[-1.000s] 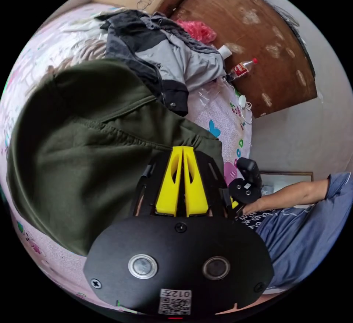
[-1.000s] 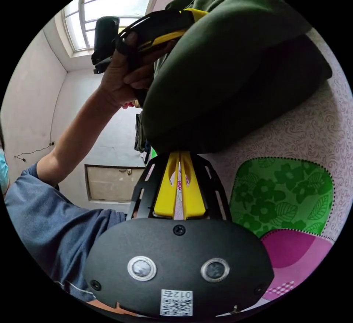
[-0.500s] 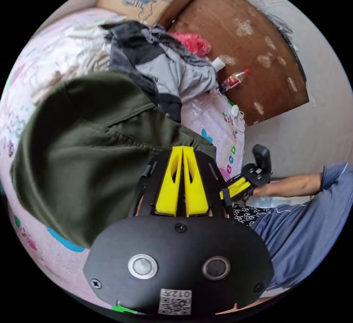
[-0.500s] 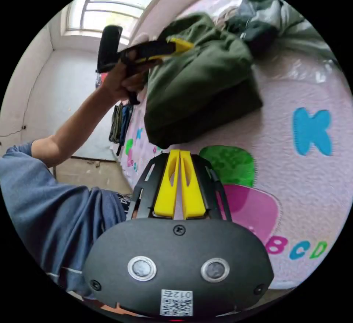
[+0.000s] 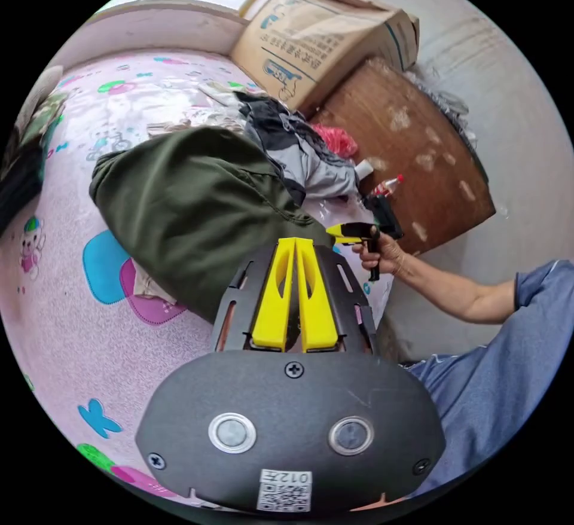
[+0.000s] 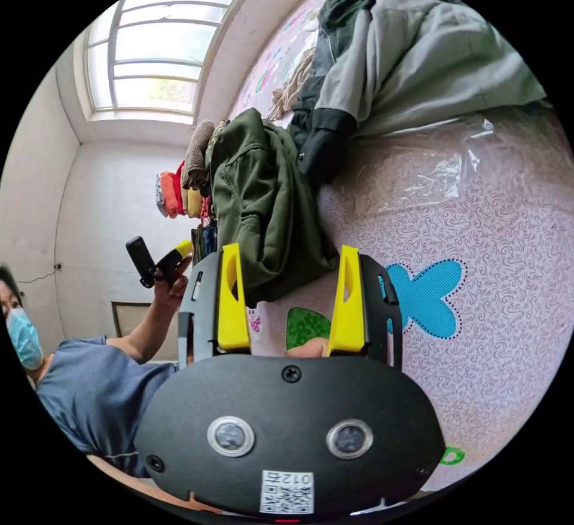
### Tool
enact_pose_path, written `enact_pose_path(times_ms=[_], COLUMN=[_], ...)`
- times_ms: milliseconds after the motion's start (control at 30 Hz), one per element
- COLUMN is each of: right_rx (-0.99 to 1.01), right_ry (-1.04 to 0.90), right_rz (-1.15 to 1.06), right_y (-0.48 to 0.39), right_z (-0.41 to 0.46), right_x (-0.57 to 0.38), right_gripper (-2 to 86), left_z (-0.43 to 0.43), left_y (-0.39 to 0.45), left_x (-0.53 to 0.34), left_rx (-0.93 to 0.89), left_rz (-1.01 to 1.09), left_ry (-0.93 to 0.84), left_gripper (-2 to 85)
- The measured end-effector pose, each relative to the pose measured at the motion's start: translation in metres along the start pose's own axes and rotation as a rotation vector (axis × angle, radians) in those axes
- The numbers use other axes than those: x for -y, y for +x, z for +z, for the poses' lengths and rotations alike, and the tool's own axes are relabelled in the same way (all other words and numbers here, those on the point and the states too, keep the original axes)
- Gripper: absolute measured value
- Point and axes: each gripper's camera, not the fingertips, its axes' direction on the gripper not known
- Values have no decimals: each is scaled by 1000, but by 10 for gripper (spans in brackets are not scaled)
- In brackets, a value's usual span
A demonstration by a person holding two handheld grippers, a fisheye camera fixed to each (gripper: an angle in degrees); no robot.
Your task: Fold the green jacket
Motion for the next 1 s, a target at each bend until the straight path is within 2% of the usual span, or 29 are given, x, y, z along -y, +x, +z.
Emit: enact_pose_path(times_ms=[167,333,433,667,733,833,933,1000], right_rx=[210,256,290,177,161,153,166,181], right_ry=[-75,-183,-271,-394,-394,-344,-300,-285], right_rz=[60,24,-24,-73,-79,-56,-9,16], right_y=[53,70,71,70,67,70,78,83], right_z=[9,26,44,66,70,69,73,77], right_x=[23,43,53,63,61,53,43,39], right_gripper=[215,207,207,154,130,109,102,101], left_z=[46,53,43,11,-7,-63,-126,-146], left_y=[-10,-30,-42,-57,-61,-64,-93,-120], left_x=[30,38,38,45,44,25,-20,-51], left_rx=[30,-13,-57,-87,-92,4,88,1], left_rz=[43,-11,-37,-53,-75,-114,-315,-470], left_ry=[-192,-243,-230,-212,-190,-77,41,56], left_gripper=[3,0,-1,1,3,12,37,70])
